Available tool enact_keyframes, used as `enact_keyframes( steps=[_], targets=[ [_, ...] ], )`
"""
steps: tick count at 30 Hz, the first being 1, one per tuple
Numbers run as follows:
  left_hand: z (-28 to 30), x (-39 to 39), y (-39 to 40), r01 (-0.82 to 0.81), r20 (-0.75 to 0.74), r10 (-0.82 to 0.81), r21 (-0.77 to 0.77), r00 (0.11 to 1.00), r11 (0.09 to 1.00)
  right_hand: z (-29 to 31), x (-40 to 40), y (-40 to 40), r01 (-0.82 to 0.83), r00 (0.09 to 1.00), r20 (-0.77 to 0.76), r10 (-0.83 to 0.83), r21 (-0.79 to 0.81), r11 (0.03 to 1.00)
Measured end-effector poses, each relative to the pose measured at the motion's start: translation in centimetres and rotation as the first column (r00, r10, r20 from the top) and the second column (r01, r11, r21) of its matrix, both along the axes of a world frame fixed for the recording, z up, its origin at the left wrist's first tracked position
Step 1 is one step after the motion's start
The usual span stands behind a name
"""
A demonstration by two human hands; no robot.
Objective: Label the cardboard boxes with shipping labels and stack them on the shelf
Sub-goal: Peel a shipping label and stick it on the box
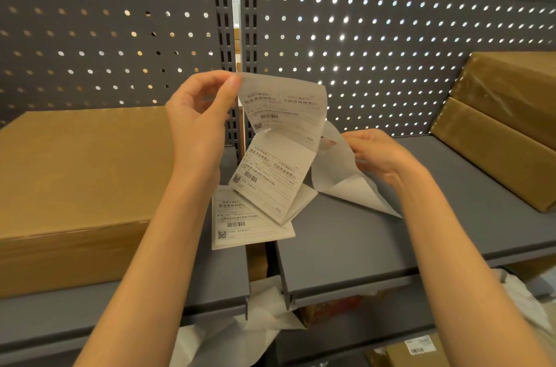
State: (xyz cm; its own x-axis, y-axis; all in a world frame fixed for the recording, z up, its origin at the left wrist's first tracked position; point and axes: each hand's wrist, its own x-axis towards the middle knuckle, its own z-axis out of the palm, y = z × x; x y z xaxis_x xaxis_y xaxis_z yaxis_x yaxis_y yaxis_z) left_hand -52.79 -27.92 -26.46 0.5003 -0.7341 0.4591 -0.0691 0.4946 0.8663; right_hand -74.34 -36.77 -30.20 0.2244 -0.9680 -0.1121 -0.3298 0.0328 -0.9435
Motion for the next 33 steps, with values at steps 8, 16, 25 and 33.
enact_keyframes(
  steps=[8,16,25,33],
  targets=[
    [0.5,0.5,0.3,-0.056,-0.008,0.056,0.001,0.998,0.998,-0.5,-0.4,-0.1,0.038,0.999,0.006,-0.038,0.029,0.999],
    [1.2,1.5,1.1,-0.111,-0.02,0.111,0.001,0.994,0.994,-0.4,-0.8,-0.1,0.104,0.995,0.005,-0.104,0.041,0.994],
    [1.5,3.1,1.8,-0.185,-0.047,0.186,0.027,0.981,0.982,-0.4,-0.9,-0.1,0.108,0.994,0.025,-0.109,0.029,0.994],
    [1.5,2.9,2.2,-0.195,-0.002,0.195,0.059,0.981,0.979,0.2,-0.9,0.5,0.071,0.997,0.039,-0.069,-0.069,0.995]
  ],
)
